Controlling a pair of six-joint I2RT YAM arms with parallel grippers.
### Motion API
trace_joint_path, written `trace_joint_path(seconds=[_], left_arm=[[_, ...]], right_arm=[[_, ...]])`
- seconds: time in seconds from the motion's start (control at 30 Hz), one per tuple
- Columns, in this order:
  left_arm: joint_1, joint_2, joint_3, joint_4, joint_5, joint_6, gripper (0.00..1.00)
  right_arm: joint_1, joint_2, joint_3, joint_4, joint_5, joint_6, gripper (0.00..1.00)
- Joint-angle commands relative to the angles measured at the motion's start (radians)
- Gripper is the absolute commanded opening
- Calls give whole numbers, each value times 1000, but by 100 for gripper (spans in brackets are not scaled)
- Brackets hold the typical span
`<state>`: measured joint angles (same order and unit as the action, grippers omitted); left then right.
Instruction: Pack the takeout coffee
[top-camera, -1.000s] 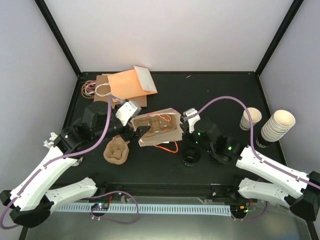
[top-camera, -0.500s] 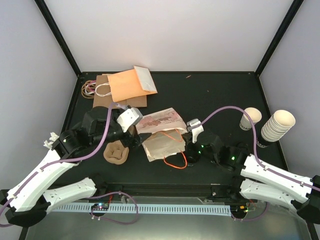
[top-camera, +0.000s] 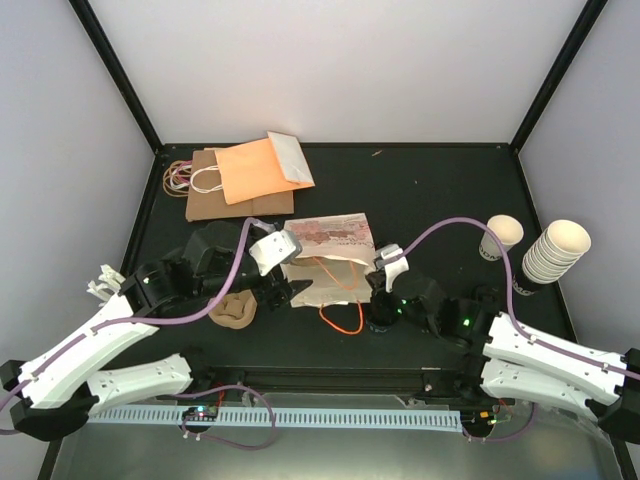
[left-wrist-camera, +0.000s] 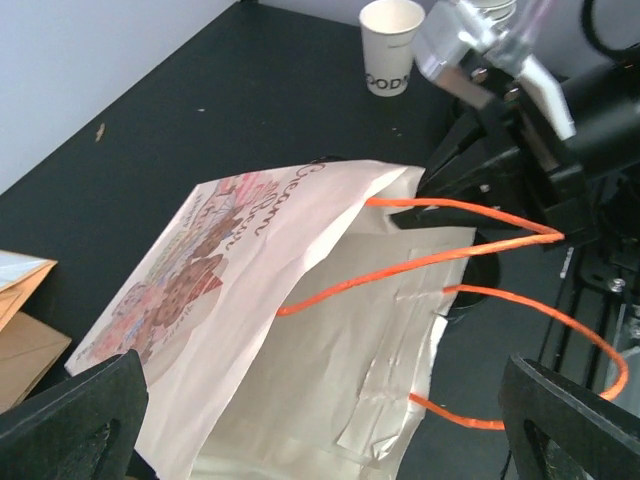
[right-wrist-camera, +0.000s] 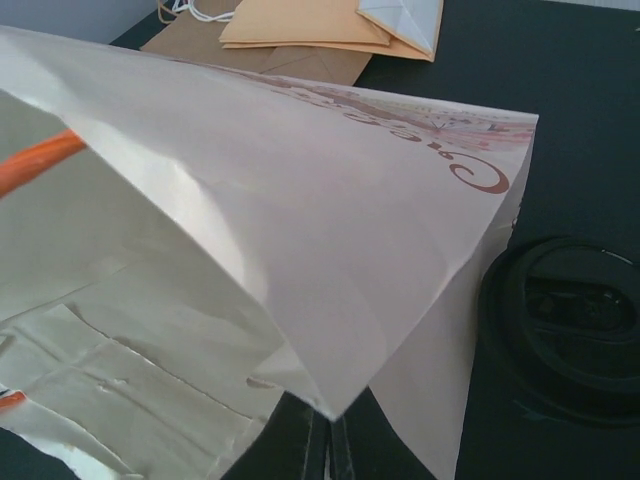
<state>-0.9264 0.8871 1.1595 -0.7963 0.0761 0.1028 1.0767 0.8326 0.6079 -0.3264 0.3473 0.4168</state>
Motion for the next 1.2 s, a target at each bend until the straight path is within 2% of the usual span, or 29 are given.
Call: trace_joint_path(seconds=[0.0, 0.23, 0.6, 0.93, 1.17], left_arm=[[-8, -11, 7, 33, -104, -9, 99], [-5, -16, -2, 23, -196, -27, 99], [9, 22, 14, 20, -91, 107, 99], [32, 120, 59, 67, -202, 228, 95], [96, 198, 92, 97, -130, 288, 95]], right_arm=[[6, -6, 51, -13, 56, -2, 2], [5, -4, 85, -27, 66, -9, 1], [6, 11, 122, -48, 73, -10, 2], [6, 3, 122, -51, 65, -11, 2], [5, 2, 122, -51, 62, -11, 2]])
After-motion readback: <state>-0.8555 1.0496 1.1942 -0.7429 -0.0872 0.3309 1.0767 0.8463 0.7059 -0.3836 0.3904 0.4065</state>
